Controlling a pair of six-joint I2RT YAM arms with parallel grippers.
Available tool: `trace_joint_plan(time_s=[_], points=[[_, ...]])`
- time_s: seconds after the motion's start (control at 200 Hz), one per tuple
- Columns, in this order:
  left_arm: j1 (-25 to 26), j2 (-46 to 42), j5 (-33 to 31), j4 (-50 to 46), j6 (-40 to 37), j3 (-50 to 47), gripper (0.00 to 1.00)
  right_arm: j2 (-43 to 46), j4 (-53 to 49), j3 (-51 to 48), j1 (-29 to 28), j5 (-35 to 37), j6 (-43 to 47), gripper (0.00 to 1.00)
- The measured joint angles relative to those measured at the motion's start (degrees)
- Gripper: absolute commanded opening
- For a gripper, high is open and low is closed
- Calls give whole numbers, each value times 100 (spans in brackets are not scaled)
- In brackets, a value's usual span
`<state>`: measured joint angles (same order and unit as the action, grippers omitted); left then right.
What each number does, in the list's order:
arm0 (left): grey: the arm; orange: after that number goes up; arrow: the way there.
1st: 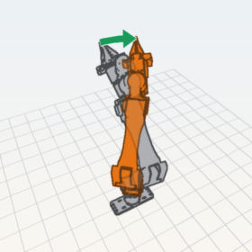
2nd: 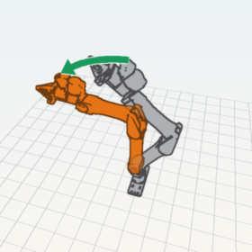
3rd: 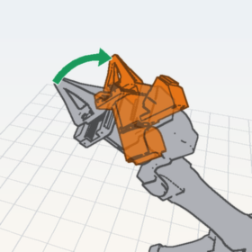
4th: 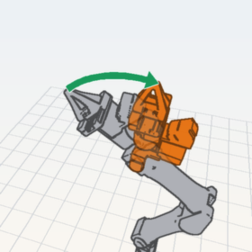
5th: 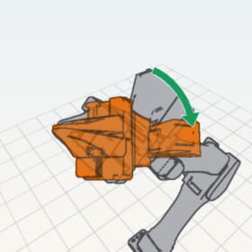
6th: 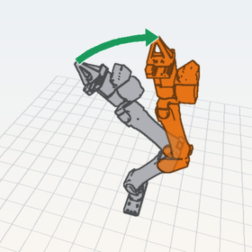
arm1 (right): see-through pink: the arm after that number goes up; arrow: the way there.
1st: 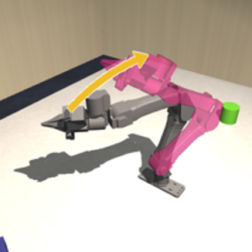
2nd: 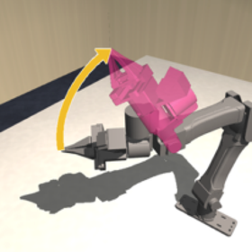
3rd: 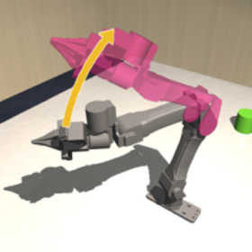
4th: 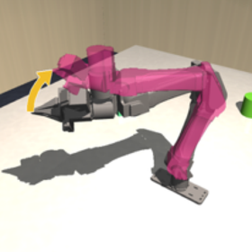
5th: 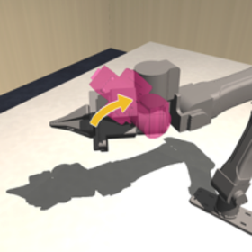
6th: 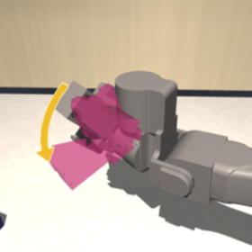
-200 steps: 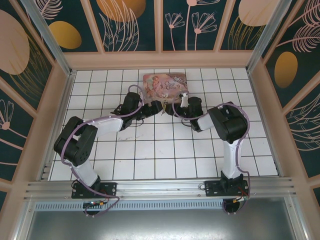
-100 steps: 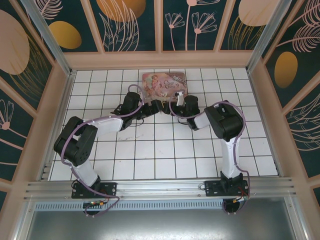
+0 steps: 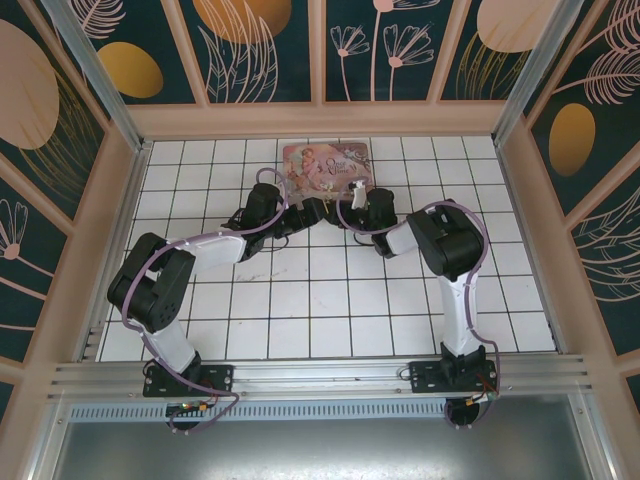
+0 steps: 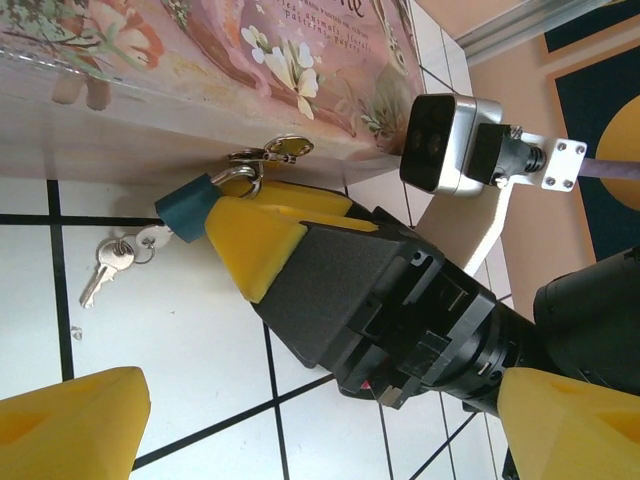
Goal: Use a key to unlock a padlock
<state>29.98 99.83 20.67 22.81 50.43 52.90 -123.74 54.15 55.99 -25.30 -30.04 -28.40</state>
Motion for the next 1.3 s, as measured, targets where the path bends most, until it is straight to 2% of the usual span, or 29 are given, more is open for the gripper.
trace_joint_plan(time_s=[0.29,0.46,0.716,1.081,1.301], points=[[0,0,17,57,24,0,90,-9,-9,2,-4,55,-11,8],[0,26,35,52,11,0,90,-9,-11,2,0,59,-26,0],[0,90,168,13,-352,0,87,-9,-7,2,68,-140,-59,0],[-28,369,302,59,-1250,-44,65,17,-160,2,275,-837,118,0],[-109,608,463,529,-1513,-302,61,37,-256,2,402,-1303,221,0]])
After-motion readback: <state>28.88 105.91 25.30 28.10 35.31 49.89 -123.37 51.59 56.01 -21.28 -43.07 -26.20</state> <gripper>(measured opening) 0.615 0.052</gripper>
